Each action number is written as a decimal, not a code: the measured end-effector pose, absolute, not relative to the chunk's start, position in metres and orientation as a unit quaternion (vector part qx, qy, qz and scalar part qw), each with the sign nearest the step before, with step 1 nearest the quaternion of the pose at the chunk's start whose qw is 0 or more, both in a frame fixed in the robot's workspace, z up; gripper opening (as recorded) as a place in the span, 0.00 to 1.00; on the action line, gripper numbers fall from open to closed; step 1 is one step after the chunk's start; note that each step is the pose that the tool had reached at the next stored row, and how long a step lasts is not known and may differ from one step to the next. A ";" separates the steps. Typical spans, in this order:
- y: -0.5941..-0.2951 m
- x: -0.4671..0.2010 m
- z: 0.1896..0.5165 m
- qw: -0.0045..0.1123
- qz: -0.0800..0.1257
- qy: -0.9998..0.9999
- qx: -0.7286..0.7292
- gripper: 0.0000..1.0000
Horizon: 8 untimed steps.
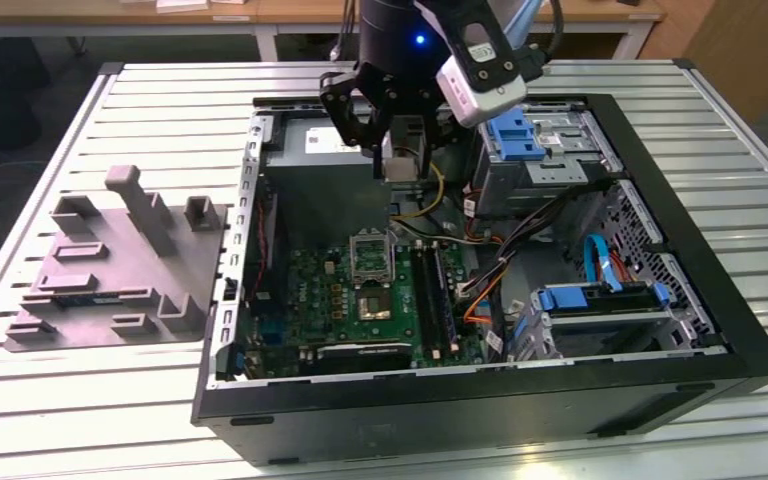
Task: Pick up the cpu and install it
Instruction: 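Place the cpu into insertion slot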
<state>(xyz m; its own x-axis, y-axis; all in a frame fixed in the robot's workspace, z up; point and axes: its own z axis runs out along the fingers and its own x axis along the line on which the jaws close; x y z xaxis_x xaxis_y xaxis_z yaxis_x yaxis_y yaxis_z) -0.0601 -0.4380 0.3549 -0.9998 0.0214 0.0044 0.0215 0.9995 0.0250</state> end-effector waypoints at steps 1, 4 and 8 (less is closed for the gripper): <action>-0.438 -0.060 0.355 0.002 -0.012 -1.000 -0.011 0.47; -0.439 -0.060 0.353 0.002 -0.012 -1.000 -0.011 0.47; -0.440 -0.060 0.351 0.002 -0.013 -1.000 -0.011 0.47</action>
<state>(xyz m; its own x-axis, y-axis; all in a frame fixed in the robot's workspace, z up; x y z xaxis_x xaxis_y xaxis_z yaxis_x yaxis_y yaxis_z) -0.0603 -0.4400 0.3505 -0.9998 0.0212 0.0044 0.0213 0.9995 0.0251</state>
